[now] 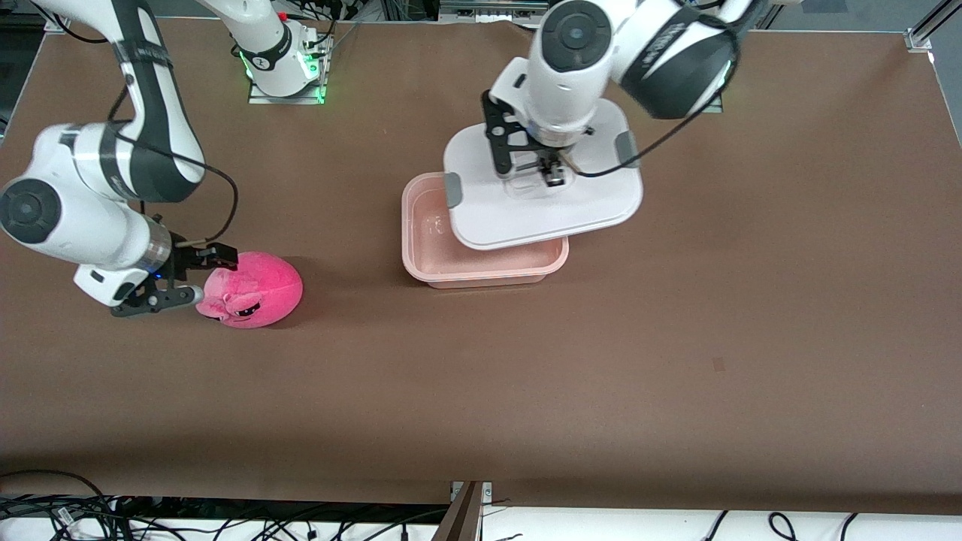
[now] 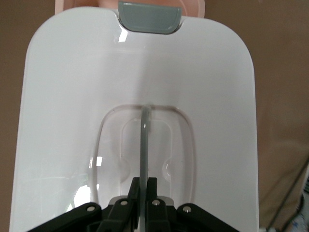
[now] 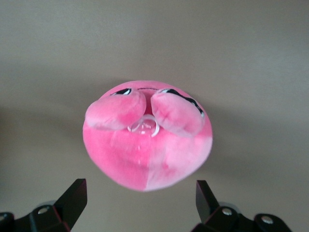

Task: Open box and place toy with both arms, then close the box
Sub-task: 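Lift the lid off with the left gripper while the right gripper grasps the toy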

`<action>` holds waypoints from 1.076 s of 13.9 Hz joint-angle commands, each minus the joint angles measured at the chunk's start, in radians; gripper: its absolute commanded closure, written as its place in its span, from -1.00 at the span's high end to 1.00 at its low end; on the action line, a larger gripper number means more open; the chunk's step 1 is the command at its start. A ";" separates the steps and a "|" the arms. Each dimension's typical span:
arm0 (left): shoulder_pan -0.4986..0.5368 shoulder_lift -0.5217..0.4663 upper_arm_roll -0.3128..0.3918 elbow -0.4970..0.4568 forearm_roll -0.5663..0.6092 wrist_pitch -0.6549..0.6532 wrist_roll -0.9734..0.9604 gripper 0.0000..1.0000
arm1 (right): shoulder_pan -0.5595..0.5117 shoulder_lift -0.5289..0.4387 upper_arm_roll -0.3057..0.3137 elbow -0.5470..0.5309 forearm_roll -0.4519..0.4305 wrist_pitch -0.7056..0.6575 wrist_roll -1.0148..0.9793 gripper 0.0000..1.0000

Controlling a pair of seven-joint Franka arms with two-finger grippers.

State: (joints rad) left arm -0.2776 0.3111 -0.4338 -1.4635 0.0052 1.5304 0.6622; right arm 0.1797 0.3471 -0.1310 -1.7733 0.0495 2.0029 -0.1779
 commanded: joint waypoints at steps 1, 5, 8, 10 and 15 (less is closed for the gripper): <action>0.115 -0.021 -0.002 0.031 -0.022 -0.148 0.144 -1.00 | -0.011 0.004 0.005 -0.041 0.026 0.062 -0.026 0.99; 0.321 -0.061 0.007 0.040 -0.014 -0.263 0.315 -1.00 | -0.011 0.006 0.007 -0.139 0.027 0.189 -0.037 0.73; 0.511 -0.060 0.003 0.109 0.077 -0.294 0.459 -1.00 | -0.011 0.006 0.008 -0.166 0.027 0.198 -0.043 -0.16; 0.535 -0.052 0.009 0.111 0.174 -0.289 0.592 -1.00 | -0.011 0.006 0.008 -0.163 0.029 0.195 -0.095 -1.00; 0.563 -0.024 0.009 0.111 0.253 -0.285 0.666 -1.00 | -0.011 -0.017 0.005 -0.126 0.021 0.177 -0.221 -1.00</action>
State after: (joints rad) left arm 0.2824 0.2792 -0.4173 -1.3701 0.2222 1.2589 1.2844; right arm 0.1782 0.3588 -0.1312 -1.9074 0.0594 2.1861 -0.3328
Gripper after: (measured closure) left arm 0.930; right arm 0.894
